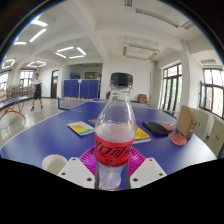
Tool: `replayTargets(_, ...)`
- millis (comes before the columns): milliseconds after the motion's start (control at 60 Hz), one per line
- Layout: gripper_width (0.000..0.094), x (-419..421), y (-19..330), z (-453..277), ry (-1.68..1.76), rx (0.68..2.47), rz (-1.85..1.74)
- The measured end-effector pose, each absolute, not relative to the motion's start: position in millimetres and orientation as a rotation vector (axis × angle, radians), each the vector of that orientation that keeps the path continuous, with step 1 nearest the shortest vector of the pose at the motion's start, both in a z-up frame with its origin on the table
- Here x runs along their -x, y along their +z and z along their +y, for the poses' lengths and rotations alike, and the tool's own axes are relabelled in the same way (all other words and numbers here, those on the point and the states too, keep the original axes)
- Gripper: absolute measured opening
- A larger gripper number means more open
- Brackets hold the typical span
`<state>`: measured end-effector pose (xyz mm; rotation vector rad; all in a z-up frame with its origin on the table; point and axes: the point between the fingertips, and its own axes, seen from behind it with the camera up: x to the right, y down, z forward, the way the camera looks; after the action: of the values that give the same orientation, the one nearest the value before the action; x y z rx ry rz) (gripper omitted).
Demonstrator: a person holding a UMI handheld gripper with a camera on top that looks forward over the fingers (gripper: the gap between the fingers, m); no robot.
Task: Pour water
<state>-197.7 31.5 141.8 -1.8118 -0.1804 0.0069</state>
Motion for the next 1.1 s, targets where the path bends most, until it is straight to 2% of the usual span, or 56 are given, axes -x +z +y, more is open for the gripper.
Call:
replayTargets(33, 0.0346, 183, 137, 15, 0.013, 1.829, -0.192)
replayTargets(167, 0.0353, 177, 80, 8, 0.027, 1.901, -0.206)
replayTargets(183, 0.0348, 178, 79, 7, 0.023, 1.91, -0.205)
replayTargets(200, 0.0343, 178, 92, 10, 0.03, 1.843, -0.196)
replayTargets(267, 0.0348, 178, 79, 1, 0.021, 1.843, -0.205)
replayTargets(317, 0.039, 179, 78, -6, 0.015, 1.834, -0.202)
replayTargets(350, 0.0445, 177, 87, 4, 0.018, 1.837, -0.199)
replayTargets(433, 0.0555, 179, 79, 0, 0.028, 1.89, -0.198)
replayTargets(450, 0.0609, 177, 79, -3, 0.028, 1.915, -0.199)
replayTargets(500, 0.0873, 176, 79, -11, 0.028, 1.955, -0.19)
replayTargets(533, 0.0834, 174, 83, -17, 0.021, 1.969, -0.171)
replayTargets(600, 0.0858, 173, 93, -25, -0.016, 1.982, -0.144)
replayTargets(633, 0.0864, 169, 108, -45, -0.035, 1.981, -0.143)
replayTargets(700, 0.0848, 175, 126, -71, -0.075, 1.994, -0.133)
replayTargets(933, 0.0855, 198, 187, -227, -0.143, 2.06, -0.006)
replayTargets(1100, 0.0851, 216, 209, -321, -0.175, 2.068, 0.031)
